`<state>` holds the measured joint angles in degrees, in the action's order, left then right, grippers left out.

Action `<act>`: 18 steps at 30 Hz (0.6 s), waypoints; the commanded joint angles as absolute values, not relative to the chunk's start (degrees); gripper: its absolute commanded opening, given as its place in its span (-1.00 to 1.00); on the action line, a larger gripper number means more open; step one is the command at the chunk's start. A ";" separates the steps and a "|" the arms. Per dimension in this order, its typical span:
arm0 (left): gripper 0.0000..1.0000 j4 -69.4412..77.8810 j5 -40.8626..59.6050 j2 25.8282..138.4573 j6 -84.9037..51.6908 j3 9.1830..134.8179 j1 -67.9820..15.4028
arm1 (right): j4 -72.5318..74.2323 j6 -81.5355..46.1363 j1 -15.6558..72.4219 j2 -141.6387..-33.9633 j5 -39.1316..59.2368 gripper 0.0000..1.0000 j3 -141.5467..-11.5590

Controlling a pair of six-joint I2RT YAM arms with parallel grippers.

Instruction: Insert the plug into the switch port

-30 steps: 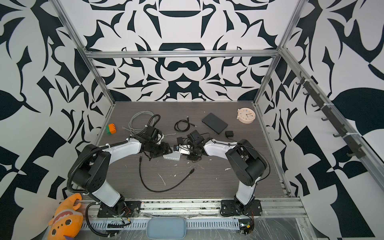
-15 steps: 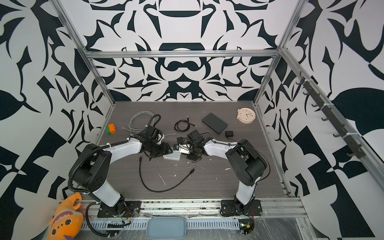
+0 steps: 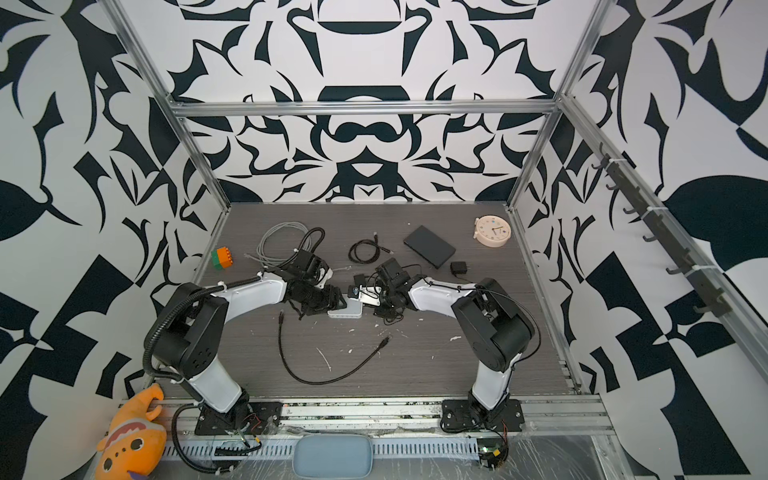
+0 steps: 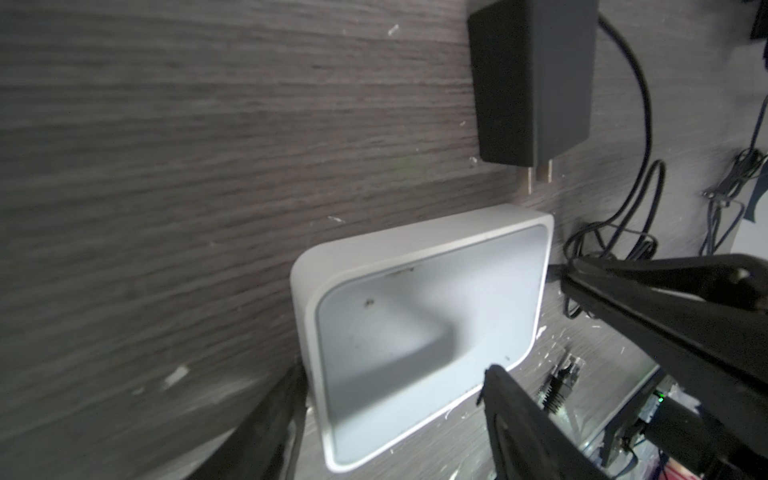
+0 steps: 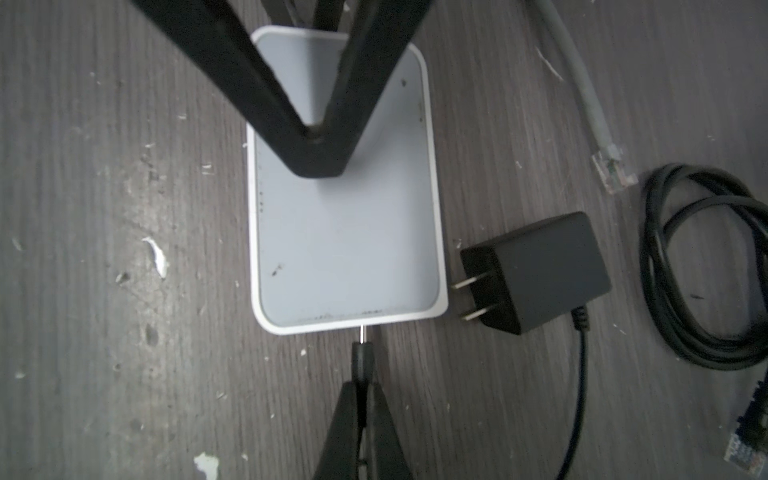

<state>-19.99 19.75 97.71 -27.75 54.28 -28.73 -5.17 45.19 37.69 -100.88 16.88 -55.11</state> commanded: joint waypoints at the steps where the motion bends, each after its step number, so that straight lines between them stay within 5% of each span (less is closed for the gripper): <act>1: 0.40 -21.02 24.42 99.63 -23.92 56.49 -29.23 | -0.57 45.68 38.39 -99.51 20.52 -1.00 -55.39; 18: 0.37 -27.48 22.32 102.11 -14.37 61.95 -27.27 | 1.91 49.04 38.41 -99.60 22.21 -1.00 -54.76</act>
<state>-26.06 20.38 101.32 -17.76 59.86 -26.98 -2.20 48.29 37.47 -100.88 18.09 -54.68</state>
